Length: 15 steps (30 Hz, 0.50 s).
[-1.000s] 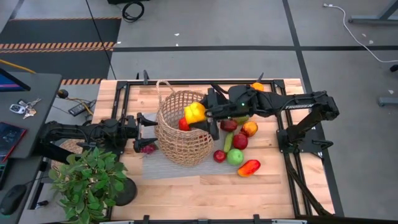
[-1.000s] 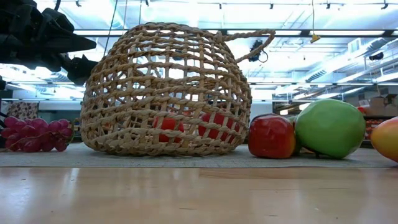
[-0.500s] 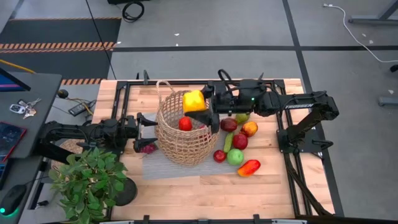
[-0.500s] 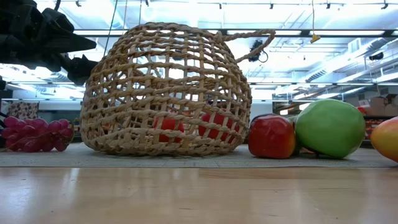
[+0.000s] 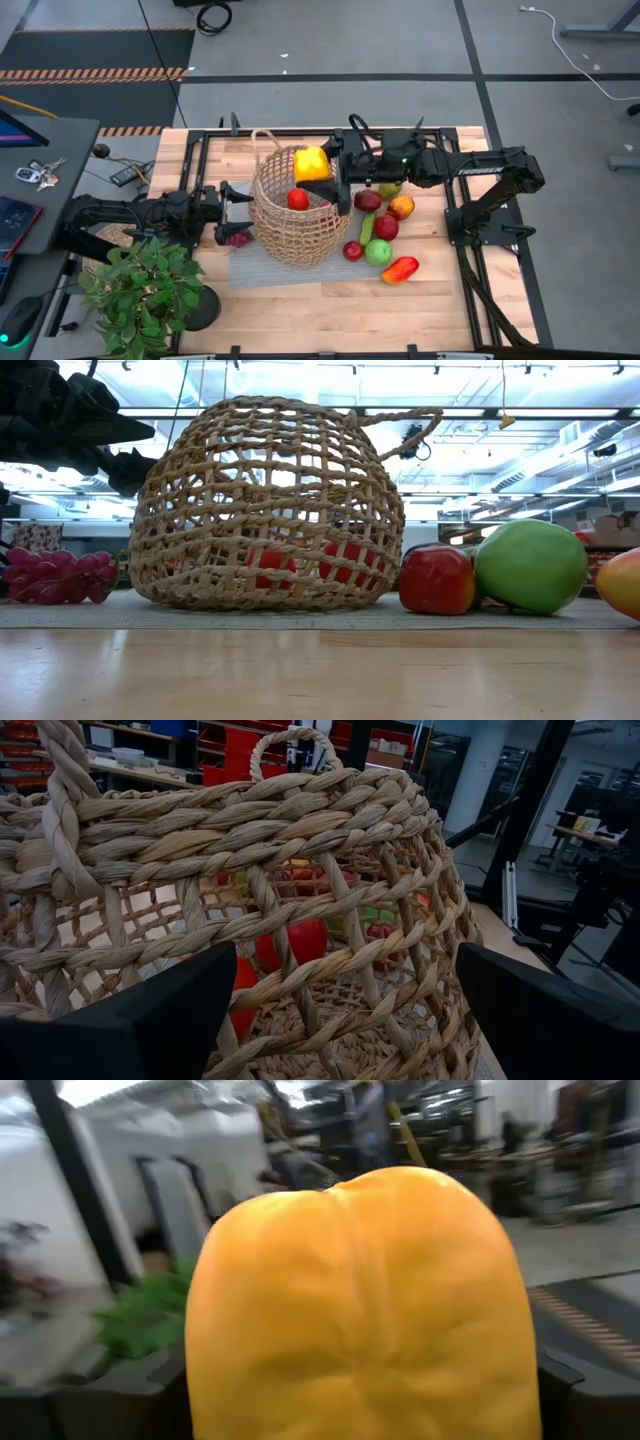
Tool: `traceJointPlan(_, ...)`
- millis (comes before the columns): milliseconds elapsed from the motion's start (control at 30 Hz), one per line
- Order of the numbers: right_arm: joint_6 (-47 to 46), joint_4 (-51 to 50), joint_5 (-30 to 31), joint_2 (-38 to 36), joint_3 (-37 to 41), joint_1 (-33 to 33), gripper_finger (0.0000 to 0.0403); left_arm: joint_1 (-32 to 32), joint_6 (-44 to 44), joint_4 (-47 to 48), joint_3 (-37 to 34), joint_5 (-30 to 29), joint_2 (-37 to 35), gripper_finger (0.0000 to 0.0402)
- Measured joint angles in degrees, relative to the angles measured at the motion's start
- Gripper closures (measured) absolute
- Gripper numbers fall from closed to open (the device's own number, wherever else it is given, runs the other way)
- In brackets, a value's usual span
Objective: Build produce basket
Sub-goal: Put the yellow bell pepper into the brown basket
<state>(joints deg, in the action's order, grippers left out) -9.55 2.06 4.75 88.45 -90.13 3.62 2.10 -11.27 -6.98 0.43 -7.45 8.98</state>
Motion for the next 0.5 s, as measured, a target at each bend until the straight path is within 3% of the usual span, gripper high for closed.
traceJointPlan(267,6.95,-5.24,23.32,7.44,0.06,-2.30,0.0078,-0.01,-0.02,0.00,0.00,0.01,-0.01,0.0015)
traceJointPlan(500,15.40,-8.35,32.03,16.15,0.20,-5.71,0.0078,0.01,0.00,0.00,0.00,0.00,-0.01,0.0015)
